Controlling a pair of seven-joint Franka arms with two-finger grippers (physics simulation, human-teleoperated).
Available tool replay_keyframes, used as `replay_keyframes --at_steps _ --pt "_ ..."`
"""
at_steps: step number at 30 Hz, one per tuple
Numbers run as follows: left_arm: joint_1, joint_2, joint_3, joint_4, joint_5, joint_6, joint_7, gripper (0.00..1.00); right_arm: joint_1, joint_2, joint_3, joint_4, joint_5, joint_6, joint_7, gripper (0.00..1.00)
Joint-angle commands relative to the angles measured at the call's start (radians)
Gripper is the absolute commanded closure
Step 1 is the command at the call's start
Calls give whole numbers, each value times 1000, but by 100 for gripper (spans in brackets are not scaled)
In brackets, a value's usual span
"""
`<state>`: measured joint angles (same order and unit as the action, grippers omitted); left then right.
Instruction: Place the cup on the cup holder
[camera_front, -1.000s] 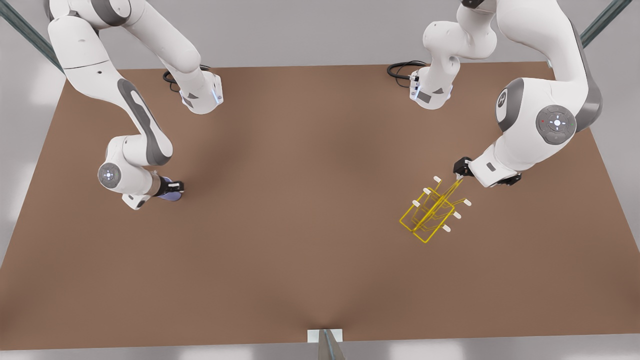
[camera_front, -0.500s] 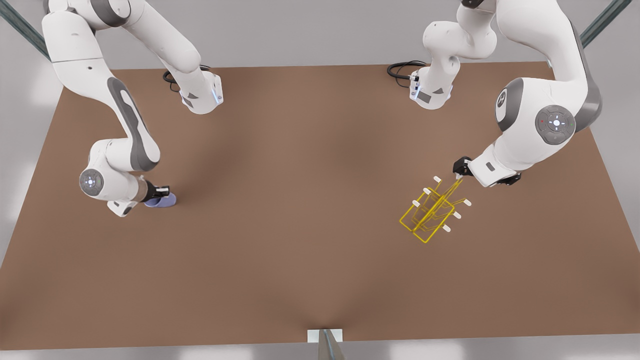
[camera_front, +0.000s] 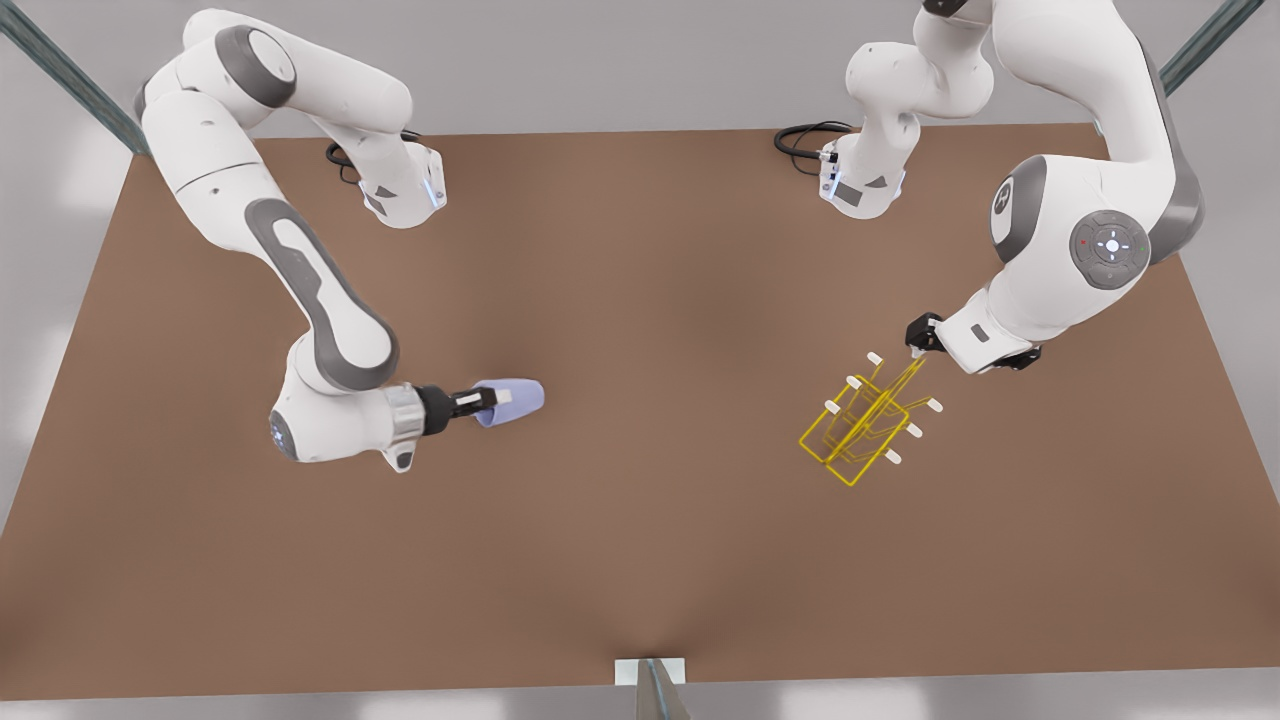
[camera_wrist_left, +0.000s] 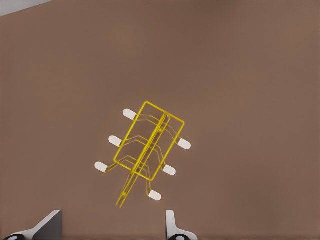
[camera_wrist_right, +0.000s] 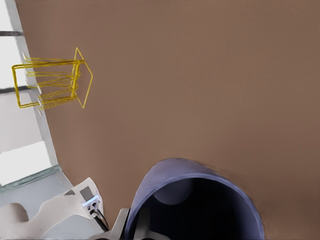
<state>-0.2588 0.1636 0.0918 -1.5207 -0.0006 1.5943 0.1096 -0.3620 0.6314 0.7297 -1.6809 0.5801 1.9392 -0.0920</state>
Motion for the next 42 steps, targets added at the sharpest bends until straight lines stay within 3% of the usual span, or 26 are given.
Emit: replay_keyframes --at_steps 1,4,6,8,14,24,25,26,27,30,32,33,34,42 --pt "0 -1 0 0 1 0 -2 0 61 65 -3 63 176 67 12 79" --pt "0 -1 0 -1 1 0 -2 0 172 156 -10 144 300 193 -34 79" --pt "0 -1 0 0 1 0 -2 0 339 179 -147 170 460 264 -117 79" --pt "1 0 0 0 1 0 -2 0 408 211 -194 219 532 287 -160 79" --pt "1 7 0 0 1 6 -2 0 532 315 -210 291 676 506 -264 79" --pt "0 13 0 0 1 6 -2 0 563 390 -236 328 679 511 -311 79" --pt "0 13 0 0 1 6 -2 0 566 393 -236 331 681 511 -311 64" --pt "0 13 0 0 1 6 -2 0 574 395 -237 331 681 511 -311 56" --pt "0 13 0 0 1 6 -2 0 574 395 -237 331 679 511 -311 40" --pt "0 13 0 0 1 6 -2 0 574 401 -237 333 681 511 -315 26" --pt "0 13 0 0 1 6 -2 0 574 399 -237 333 681 511 -315 24" --pt "0 13 0 0 1 6 -2 0 571 401 -237 333 679 509 -316 17" --pt "0 13 -1 0 1 6 -2 0 569 403 -237 330 679 508 -318 0" --pt "0 13 -3 0 1 3 -7 0 511 399 -256 273 670 486 -397 0"
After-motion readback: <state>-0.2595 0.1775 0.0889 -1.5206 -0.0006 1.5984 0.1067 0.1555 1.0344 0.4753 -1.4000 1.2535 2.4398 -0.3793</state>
